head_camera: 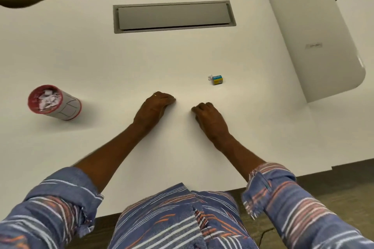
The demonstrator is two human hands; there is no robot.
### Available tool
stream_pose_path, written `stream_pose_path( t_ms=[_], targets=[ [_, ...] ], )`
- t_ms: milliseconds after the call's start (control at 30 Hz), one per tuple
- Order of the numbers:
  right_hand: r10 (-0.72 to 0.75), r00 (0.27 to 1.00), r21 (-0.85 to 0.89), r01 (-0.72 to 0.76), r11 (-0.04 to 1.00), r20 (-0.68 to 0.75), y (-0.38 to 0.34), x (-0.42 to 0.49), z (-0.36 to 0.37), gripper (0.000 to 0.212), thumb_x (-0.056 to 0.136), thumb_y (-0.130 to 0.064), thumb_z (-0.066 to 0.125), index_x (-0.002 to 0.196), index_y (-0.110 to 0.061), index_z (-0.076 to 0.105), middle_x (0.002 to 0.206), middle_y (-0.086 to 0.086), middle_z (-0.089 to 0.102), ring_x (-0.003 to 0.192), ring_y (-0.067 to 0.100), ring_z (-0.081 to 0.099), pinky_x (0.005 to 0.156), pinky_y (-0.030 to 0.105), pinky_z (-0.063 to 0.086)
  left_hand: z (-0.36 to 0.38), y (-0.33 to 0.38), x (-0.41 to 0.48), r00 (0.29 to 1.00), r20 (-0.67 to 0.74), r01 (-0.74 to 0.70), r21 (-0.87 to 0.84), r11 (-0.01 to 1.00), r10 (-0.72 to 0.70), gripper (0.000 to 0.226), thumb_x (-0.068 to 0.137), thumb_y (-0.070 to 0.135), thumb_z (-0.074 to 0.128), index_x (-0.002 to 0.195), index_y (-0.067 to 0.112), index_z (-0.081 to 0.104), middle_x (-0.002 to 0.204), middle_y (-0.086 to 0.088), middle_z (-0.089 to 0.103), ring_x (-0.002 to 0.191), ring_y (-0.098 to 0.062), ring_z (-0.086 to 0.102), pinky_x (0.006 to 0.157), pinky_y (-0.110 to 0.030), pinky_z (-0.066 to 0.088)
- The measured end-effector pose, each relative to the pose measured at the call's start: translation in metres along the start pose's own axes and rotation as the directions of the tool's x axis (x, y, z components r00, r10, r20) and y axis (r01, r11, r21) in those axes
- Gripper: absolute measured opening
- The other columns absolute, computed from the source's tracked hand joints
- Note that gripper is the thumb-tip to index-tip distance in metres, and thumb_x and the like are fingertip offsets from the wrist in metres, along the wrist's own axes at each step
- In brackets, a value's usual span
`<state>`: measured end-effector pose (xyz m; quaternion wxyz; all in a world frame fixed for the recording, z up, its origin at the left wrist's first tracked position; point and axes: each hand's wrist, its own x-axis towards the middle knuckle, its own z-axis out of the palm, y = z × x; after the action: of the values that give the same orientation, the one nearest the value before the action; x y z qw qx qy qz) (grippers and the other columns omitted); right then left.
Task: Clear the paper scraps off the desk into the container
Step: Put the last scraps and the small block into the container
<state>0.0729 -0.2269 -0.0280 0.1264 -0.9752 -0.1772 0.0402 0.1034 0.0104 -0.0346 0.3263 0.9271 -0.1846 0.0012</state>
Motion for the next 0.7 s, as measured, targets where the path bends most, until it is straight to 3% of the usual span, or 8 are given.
stream_pose_path(
  t_ms=[100, 233, 333, 400, 500, 567, 600, 700],
  targets=[
    [0.036, 0.999, 0.014, -0.036, 0.999, 0.007, -0.014, 0.016, -0.001, 0.017, 0.084, 0.003, 0.062, 0.097, -0.006, 0.066, 0.091, 0.011, 0.064, 0.091, 0.033, 0.058, 0.057, 0.044, 0.053, -0.018, 0.0, -0.014, 0.985, -0.143, 0.083, -0.11, 0.99, -0.098, 0.022, 0.091, 0.005, 0.063, 0.107, 0.014, 0.075, 0.109, 0.0, 0.072, 0.103, -0.014, 0.067, 0.094, -0.034, 0.052],
    [0.042, 0.999, 0.061, -0.041, 0.997, -0.012, -0.033, 0.019, 0.003, 0.011, 0.085, -0.001, 0.058, 0.091, -0.008, 0.064, 0.088, 0.01, 0.063, 0.089, 0.032, 0.057, 0.062, 0.042, 0.05, -0.073, 0.001, -0.027, 0.885, -0.29, 0.225, -0.42, 0.879, -0.365, 0.015, 0.086, 0.011, 0.072, 0.1, 0.012, 0.077, 0.099, 0.001, 0.076, 0.096, -0.007, 0.07, 0.087, -0.025, 0.055],
    [0.192, 0.976, 0.269, -0.158, 0.95, -0.103, -0.044, 0.018, 0.004, 0.012, 0.081, -0.006, 0.064, 0.09, -0.012, 0.069, 0.086, 0.004, 0.069, 0.084, 0.024, 0.063, 0.071, 0.035, 0.049, -0.133, -0.014, -0.037, 0.807, -0.435, 0.217, -0.411, 0.886, -0.4, 0.017, 0.085, 0.015, 0.073, 0.101, 0.011, 0.077, 0.098, -0.001, 0.076, 0.093, -0.007, 0.07, 0.083, -0.016, 0.052],
    [0.403, 0.91, 0.503, -0.302, 0.81, -0.101, -0.051, 0.02, 0.0, 0.014, 0.078, -0.009, 0.069, 0.089, -0.016, 0.075, 0.085, -0.003, 0.074, 0.082, 0.012, 0.066, 0.075, 0.026, 0.05, -0.173, -0.031, -0.049, 0.784, -0.478, 0.243, -0.352, 0.904, -0.397, 0.018, 0.086, 0.016, 0.071, 0.104, 0.014, 0.075, 0.1, -0.002, 0.075, 0.094, -0.006, 0.069, 0.087, -0.015, 0.051],
    [0.651, 0.753, 0.789, -0.46, 0.408, 0.102, -0.065, 0.027, -0.003, 0.014, 0.076, -0.008, 0.073, 0.082, -0.02, 0.078, 0.078, -0.003, 0.076, 0.072, 0.01, 0.07, 0.076, 0.026, 0.055, -0.218, -0.06, -0.071, 0.803, -0.437, 0.311, -0.272, 0.911, -0.404, 0.035, 0.088, 0.012, 0.067, 0.12, 0.026, 0.068, 0.101, -0.002, 0.074, 0.094, -0.008, 0.069, 0.09, -0.02, 0.052],
    [0.686, 0.675, 0.87, -0.477, 0.127, 0.27, -0.078, 0.032, -0.004, 0.013, 0.079, -0.005, 0.075, 0.082, -0.018, 0.078, 0.077, 0.004, 0.075, 0.065, 0.012, 0.071, 0.079, 0.032, 0.059, -0.235, -0.075, -0.086, 0.816, -0.36, 0.384, -0.245, 0.89, -0.451, 0.056, 0.087, 0.01, 0.066, 0.136, 0.036, 0.053, 0.101, 0.003, 0.072, 0.094, -0.007, 0.067, 0.09, -0.021, 0.051],
    [0.672, 0.668, 0.884, -0.466, 0.044, 0.319, -0.085, 0.035, -0.004, 0.01, 0.08, -0.005, 0.077, 0.084, -0.014, 0.078, 0.079, 0.007, 0.075, 0.066, 0.014, 0.072, 0.083, 0.035, 0.061, -0.24, -0.081, -0.092, 0.819, -0.329, 0.424, -0.207, 0.882, -0.471, 0.064, 0.087, 0.011, 0.066, 0.14, 0.04, 0.045, 0.101, 0.005, 0.071, 0.094, -0.007, 0.066, 0.09, -0.022, 0.051],
    [0.597, 0.705, 0.903, -0.422, -0.081, 0.383, -0.115, 0.044, -0.009, 0.007, 0.082, -0.001, 0.076, 0.088, -0.004, 0.077, 0.082, 0.01, 0.075, 0.073, 0.019, 0.073, 0.09, 0.036, 0.06, -0.243, -0.091, -0.101, 0.845, -0.232, 0.458, -0.153, 0.876, -0.482, 0.075, 0.086, 0.009, 0.067, 0.145, 0.043, 0.035, 0.091, 0.016, 0.07, 0.091, -0.004, 0.065, 0.088, -0.021, 0.049]
  ],
)
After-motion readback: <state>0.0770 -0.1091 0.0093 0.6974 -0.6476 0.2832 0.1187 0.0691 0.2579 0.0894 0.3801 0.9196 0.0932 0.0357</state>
